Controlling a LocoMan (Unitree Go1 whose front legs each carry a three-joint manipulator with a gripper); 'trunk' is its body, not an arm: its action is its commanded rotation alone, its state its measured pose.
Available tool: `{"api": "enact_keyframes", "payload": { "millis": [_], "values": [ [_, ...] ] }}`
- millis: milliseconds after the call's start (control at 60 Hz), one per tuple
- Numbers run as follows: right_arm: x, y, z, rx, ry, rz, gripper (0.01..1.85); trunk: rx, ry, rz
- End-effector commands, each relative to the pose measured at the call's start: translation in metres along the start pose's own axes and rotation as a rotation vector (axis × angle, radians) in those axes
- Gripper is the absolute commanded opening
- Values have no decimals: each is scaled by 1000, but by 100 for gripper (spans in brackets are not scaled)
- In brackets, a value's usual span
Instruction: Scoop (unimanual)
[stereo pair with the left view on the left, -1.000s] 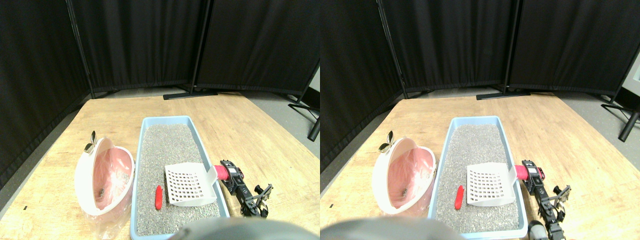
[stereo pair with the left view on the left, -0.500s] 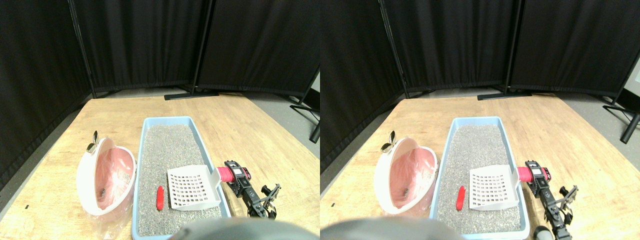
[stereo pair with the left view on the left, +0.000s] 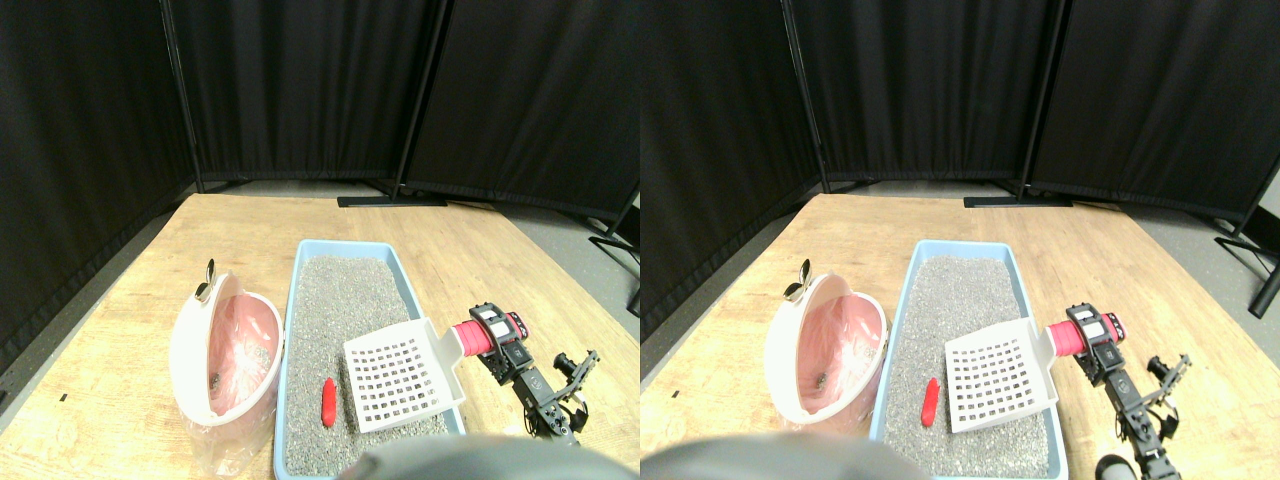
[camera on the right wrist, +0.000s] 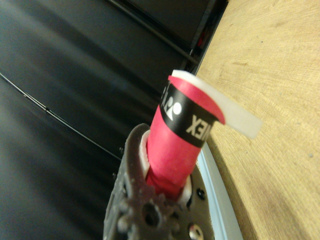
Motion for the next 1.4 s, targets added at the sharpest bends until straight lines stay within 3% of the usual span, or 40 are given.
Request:
{"api": "enact_keyframes", "payload": {
  "millis": [17,333,600,917,1400],
  "values": [
    [4,1,18,-15,-69,9,5,-5,18,25],
    [23,3,32,-180,-61,34,5,-20,19,46],
    [38,7,41,-332,17,89,5,-43,23,70],
    [53,23,46,-469,-5,220,5,-68,26,90],
    [69,45,36,-590,-33,293,5,-95,29,125]
  ]
}}
